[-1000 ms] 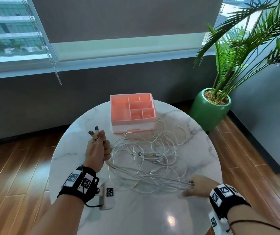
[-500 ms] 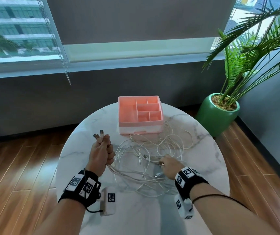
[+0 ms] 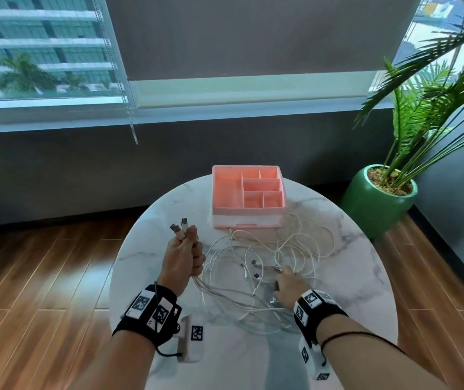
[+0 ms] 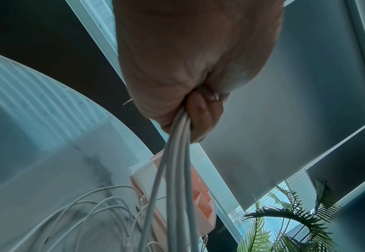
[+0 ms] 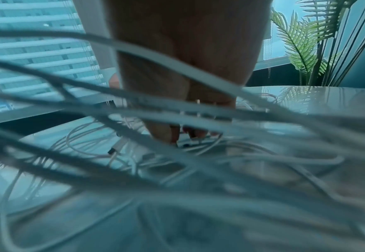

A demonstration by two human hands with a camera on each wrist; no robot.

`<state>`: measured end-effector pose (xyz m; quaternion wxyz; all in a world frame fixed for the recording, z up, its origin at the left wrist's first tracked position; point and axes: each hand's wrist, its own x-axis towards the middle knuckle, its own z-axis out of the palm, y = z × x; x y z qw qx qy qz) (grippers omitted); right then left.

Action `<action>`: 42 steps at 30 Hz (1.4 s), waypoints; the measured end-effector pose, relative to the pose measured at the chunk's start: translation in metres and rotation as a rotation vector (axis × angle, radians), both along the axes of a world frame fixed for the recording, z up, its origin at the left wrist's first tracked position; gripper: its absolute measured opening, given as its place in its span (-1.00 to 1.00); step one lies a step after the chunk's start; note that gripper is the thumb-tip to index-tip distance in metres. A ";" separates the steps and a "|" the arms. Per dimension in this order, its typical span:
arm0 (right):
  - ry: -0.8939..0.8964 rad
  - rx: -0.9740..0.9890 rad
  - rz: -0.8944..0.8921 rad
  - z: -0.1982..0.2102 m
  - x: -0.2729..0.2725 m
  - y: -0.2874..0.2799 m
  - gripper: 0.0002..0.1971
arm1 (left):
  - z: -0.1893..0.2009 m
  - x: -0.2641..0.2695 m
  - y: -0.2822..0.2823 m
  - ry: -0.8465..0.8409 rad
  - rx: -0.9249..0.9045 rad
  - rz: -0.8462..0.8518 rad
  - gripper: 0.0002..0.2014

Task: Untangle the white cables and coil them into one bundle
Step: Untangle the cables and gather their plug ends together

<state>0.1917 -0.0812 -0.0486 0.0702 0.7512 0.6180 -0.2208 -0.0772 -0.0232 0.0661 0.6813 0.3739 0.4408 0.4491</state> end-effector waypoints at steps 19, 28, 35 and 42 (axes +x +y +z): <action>1.021 0.891 -0.229 0.274 0.010 0.058 -0.91 | 0.014 0.019 0.005 -0.020 0.054 0.002 -0.59; 1.147 0.841 -0.171 0.276 -0.036 0.032 -0.89 | 0.027 0.035 0.002 -0.055 0.083 -0.043 -0.58; 1.120 0.528 -0.097 0.167 -0.083 0.006 -0.93 | 0.032 0.052 -0.004 -0.135 0.107 -0.066 -0.64; 1.065 0.504 -0.046 0.139 -0.093 -0.002 -0.91 | 0.026 0.050 -0.003 0.031 0.149 -0.002 -0.66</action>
